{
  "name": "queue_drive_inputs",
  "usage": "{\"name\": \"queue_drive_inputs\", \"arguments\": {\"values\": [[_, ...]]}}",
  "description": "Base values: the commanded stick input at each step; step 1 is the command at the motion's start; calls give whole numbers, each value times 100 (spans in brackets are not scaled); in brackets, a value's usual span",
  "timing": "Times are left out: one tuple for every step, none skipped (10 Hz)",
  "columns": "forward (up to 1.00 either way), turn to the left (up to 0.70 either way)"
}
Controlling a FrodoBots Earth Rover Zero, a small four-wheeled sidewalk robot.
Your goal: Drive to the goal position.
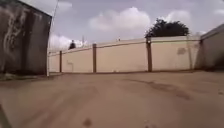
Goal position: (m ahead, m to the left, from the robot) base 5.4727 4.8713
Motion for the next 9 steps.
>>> {"name": "queue_drive_inputs", "arguments": {"values": [[70, 0], [70, 0], [70, 0], [70, 0], [70, 0], [70, 0], [70, 0], [70, 0], [70, 0]]}}
